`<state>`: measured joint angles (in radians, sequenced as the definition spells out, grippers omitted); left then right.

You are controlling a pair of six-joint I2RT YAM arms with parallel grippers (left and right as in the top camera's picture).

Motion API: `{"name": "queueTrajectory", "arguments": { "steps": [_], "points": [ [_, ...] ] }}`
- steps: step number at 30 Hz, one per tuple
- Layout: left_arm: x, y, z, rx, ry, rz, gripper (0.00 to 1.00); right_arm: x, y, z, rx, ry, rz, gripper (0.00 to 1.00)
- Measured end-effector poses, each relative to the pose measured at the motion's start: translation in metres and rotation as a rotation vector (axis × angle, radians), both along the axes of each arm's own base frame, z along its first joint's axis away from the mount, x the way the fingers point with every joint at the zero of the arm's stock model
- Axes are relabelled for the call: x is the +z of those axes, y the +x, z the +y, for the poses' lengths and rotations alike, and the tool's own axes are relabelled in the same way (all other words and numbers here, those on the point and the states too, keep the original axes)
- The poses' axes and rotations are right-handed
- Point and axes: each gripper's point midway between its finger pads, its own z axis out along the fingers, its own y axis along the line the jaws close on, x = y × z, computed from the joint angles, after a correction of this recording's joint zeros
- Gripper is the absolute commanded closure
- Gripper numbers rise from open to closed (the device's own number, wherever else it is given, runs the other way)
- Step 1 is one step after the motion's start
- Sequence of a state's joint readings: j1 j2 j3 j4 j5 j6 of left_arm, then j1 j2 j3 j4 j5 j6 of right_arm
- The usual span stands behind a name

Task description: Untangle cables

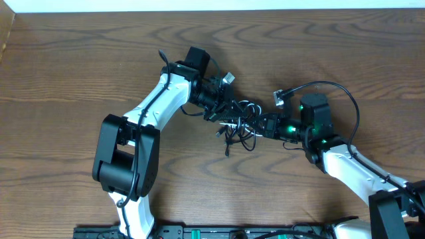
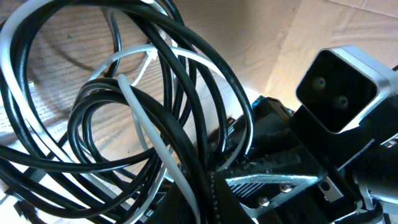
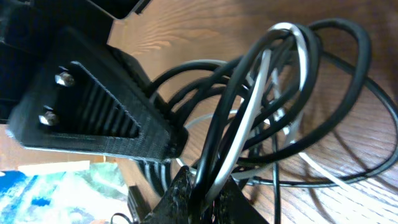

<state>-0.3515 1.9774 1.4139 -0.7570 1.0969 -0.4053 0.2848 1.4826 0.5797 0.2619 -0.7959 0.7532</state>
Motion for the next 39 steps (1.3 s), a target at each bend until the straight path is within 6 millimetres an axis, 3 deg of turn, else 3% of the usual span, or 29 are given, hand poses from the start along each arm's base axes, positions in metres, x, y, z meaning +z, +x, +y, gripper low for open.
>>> {"name": "queueTrajectory", "arguments": {
  "steps": [7, 17, 29, 35, 39],
  "points": [
    [0.000, 0.000, 0.000, -0.009, -0.004, -0.011, 0.92, 0.006, -0.003, 0.004, 0.034, 0.030, -0.011, 0.82],
    [0.004, -0.002, -0.002, -0.007, -0.025, 0.006, 0.92, 0.013, -0.010, 0.009, 0.084, 0.066, -0.021, 0.81],
    [0.010, -0.004, -0.005, -0.014, -0.064, 0.019, 0.92, 0.014, -0.011, 0.010, 0.102, 0.066, -0.038, 0.98],
    [0.010, -0.004, -0.005, -0.014, -0.063, 0.020, 0.92, 0.011, -0.013, 0.009, 0.106, 0.056, -0.029, 0.99],
    [0.011, -0.004, -0.005, -0.015, -0.072, 0.023, 0.92, -0.003, -0.018, 0.003, 0.089, 0.013, 0.026, 0.99]
  ]
}}
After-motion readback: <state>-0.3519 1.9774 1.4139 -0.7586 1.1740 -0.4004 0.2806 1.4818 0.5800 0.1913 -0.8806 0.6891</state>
